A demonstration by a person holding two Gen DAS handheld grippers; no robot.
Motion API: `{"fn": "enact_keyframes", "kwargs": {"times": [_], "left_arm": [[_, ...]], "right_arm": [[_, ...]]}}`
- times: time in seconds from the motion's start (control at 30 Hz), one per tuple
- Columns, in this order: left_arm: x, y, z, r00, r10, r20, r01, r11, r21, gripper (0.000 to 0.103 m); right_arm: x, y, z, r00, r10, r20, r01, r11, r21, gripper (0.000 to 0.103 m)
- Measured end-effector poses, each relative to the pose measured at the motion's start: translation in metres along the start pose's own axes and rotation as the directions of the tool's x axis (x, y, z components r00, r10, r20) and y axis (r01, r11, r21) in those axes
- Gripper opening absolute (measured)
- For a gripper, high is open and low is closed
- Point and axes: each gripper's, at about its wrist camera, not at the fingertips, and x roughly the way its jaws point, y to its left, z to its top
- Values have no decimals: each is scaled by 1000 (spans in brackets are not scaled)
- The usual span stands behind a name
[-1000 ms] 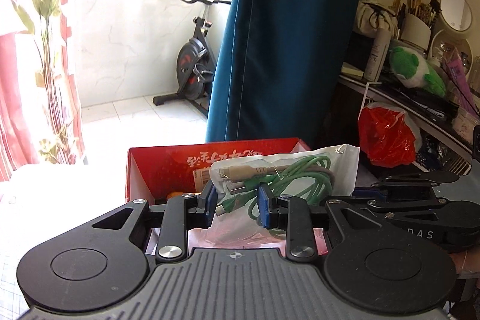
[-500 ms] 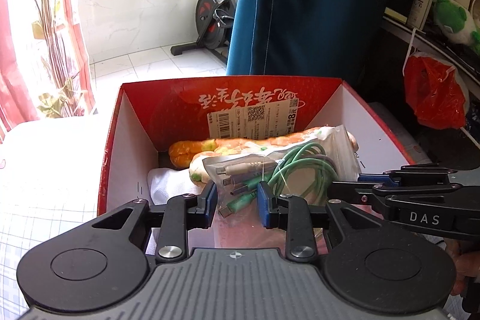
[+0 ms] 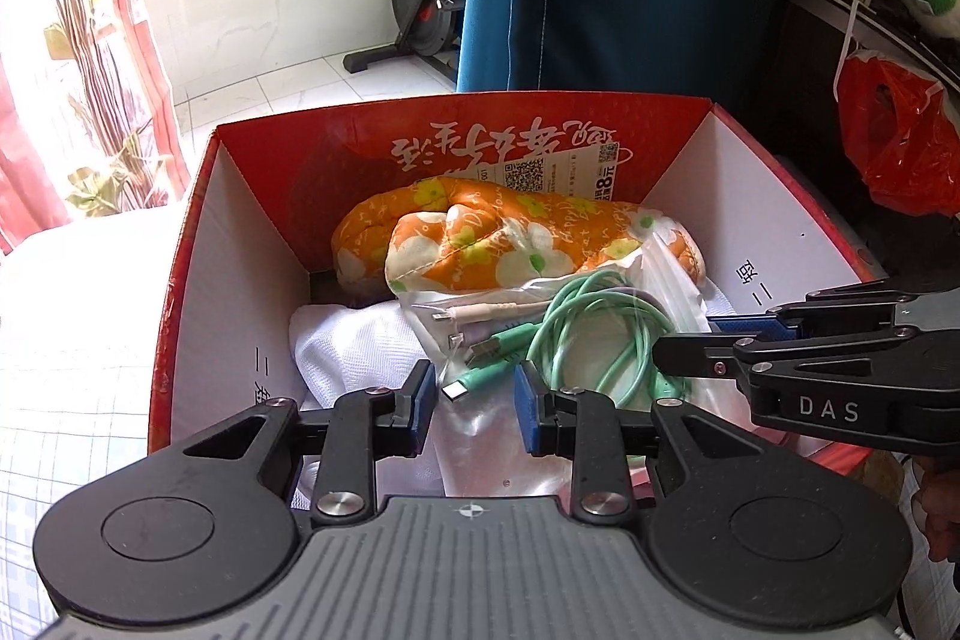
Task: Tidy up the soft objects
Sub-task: 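Open both grippers to release the cable bag and raise them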
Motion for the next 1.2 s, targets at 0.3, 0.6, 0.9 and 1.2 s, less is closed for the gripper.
{"fn": "enact_keyframes", "kwargs": {"times": [0.3, 0.6, 0.9, 1.2], "left_arm": [[-31, -13, -11, 996, 10, 94, -19, 996, 89, 39], [-82, -22, -24, 969, 43, 245, -71, 992, 105, 78], [-112, -21, -42, 955, 58, 292, -85, 993, 81, 101], [-138, -24, -70, 937, 96, 336, -121, 991, 54, 103]], "right_arm": [[-28, 17, -10, 992, -48, 113, 62, 991, -121, 35], [-69, 31, -21, 967, -75, 243, 122, 975, -183, 81], [-92, 43, -41, 950, -89, 300, 149, 971, -185, 102], [-115, 51, -64, 921, -90, 380, 172, 967, -188, 103]]}}
